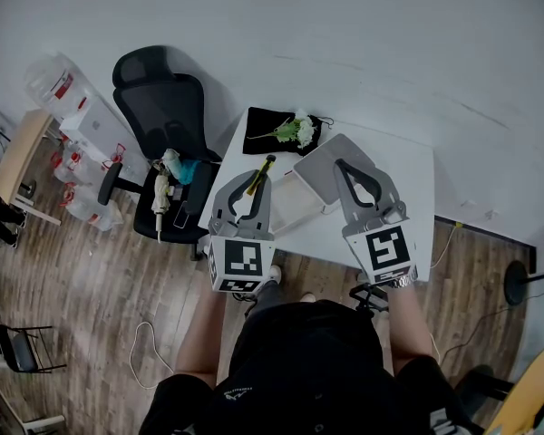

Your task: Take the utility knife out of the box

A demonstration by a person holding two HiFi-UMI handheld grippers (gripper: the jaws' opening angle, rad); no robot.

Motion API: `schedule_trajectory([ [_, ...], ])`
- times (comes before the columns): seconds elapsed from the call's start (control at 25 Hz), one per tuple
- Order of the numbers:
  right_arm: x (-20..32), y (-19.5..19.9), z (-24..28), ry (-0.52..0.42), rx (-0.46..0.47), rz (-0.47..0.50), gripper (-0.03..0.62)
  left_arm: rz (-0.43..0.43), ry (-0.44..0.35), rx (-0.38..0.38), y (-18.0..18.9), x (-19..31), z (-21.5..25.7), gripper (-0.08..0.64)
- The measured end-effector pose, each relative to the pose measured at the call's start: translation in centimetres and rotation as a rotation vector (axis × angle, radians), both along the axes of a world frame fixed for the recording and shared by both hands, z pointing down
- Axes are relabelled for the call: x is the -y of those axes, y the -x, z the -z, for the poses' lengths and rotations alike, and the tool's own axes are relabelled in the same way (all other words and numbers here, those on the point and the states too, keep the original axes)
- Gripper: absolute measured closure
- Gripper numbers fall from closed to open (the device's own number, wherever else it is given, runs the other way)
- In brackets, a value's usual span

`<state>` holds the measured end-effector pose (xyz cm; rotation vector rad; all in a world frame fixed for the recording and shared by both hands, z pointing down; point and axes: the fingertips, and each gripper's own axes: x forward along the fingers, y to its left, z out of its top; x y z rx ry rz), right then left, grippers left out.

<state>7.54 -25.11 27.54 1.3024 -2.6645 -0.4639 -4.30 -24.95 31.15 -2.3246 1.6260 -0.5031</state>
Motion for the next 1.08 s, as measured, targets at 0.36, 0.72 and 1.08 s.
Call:
schedule_trajectory([
  [0.36,0.1,0.3,0.1,-0.006,-0.023,0.014,0.588,-0.014,0.002,0.006,-0.4,0.3,0.1,0.512],
  [0.72,0.4,0.0,-0.1,0.010,-0.016,-0.002,0.588,-0.021,0.006,0.016,-0.6,0.4,0.0,0.512],
  [1.08,1.1,0.3,-0.4,-0.026,-0.040,0.019,0.588,-0.018,0.022,0.022,-0.4,1.1,-0.9,0.511],
])
